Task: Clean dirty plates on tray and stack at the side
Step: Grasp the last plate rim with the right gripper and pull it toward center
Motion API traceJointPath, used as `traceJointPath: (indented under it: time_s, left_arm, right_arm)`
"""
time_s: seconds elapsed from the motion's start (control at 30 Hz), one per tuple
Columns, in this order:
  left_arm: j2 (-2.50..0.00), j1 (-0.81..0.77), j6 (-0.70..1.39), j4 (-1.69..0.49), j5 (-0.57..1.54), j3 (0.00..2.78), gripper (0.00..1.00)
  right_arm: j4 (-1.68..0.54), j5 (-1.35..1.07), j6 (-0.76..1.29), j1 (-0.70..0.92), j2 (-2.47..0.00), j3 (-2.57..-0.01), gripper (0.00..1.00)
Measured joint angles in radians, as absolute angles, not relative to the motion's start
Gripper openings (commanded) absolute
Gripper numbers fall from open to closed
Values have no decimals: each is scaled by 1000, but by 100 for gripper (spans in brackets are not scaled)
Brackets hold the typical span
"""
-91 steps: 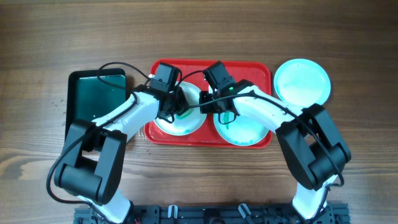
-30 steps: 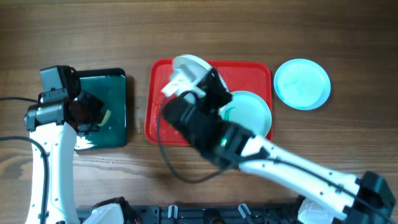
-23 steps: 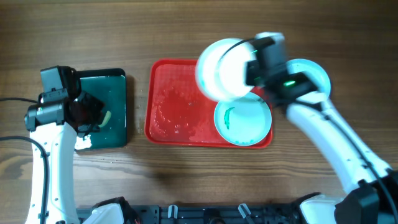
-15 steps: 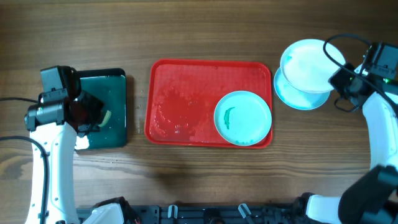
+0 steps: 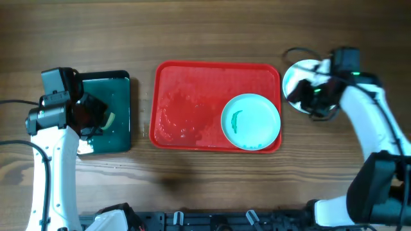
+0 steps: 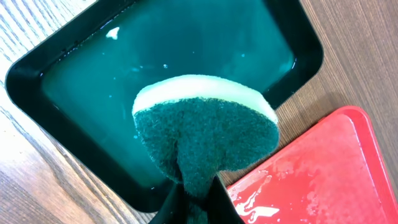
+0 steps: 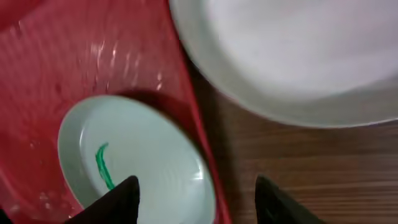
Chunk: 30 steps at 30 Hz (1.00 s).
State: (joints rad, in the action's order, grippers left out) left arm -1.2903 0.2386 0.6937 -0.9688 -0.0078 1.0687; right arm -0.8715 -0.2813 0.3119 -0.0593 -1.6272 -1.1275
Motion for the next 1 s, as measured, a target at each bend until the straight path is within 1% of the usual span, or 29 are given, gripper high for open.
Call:
traceJointPath:
  time_s: [0.03, 0.1, 0.13, 0.17, 0.23, 0.27, 0.33, 0.37, 0.43, 0.6, 0.7, 0.8, 0.87, 0.9, 0.93, 0.97, 1.0]
  left_arm:
    - [-1290, 239, 694, -968, -5, 1069, 4]
    - [-1290, 239, 694, -969, -1, 1069, 4]
    - [-1290, 239, 694, -969, -1, 1069, 4]
    - [-1290, 239, 693, -969, -1, 1069, 4]
    - [-1290, 239, 694, -969, 0, 1069, 4]
    - [-1290, 239, 693, -968, 0, 1069, 4]
    - [-1290, 239, 694, -963, 1, 1069, 4]
    - [-1290, 239, 694, -963, 2, 1069, 4]
    - [-1290, 239, 694, -963, 2, 1069, 4]
    - [-1290, 239, 694, -962, 2, 1069, 4]
    - [-1290, 239, 694, -962, 2, 1069, 4]
    - [-1290, 239, 694, -962, 3, 1069, 4]
    - [-1290, 239, 693, -962, 2, 1069, 4]
    - [-1290, 239, 693, -962, 2, 1069, 4]
    - [-1290, 239, 694, -962, 3, 1069, 4]
    - [-1290, 239, 693, -962, 10, 1069, 4]
    - [-1290, 239, 693, -961, 21, 1069, 4]
  right_arm:
    - [-878, -216, 325, 68, -1626, -1097, 70]
    - [-873, -144, 364, 169, -1625, -1047, 70]
    - [-873, -76, 414, 215, -1625, -1010, 67]
    - [-874, -33, 448, 244, -1625, -986, 59]
    - [-830, 6, 479, 252, -1625, -941, 48]
    - [-808, 8, 487, 251, -1625, -921, 47]
    - [-775, 8, 490, 251, -1625, -906, 35]
    - [-761, 8, 490, 251, -1625, -906, 32]
    - [-748, 8, 493, 251, -1625, -905, 32]
    - [-683, 7, 481, 251, -1625, -905, 22]
    - [-629, -14, 477, 251, -1625, -903, 22]
    - [-544, -45, 464, 251, -1669, -894, 27]
    - [-499, -52, 447, 251, -1697, -888, 25]
    - [-473, -52, 439, 251, -1699, -888, 19]
    - [-452, -56, 422, 251, -1700, -888, 8]
    - [-439, -68, 407, 251, -1700, -886, 4]
    - [-416, -89, 391, 251, -1700, -886, 4]
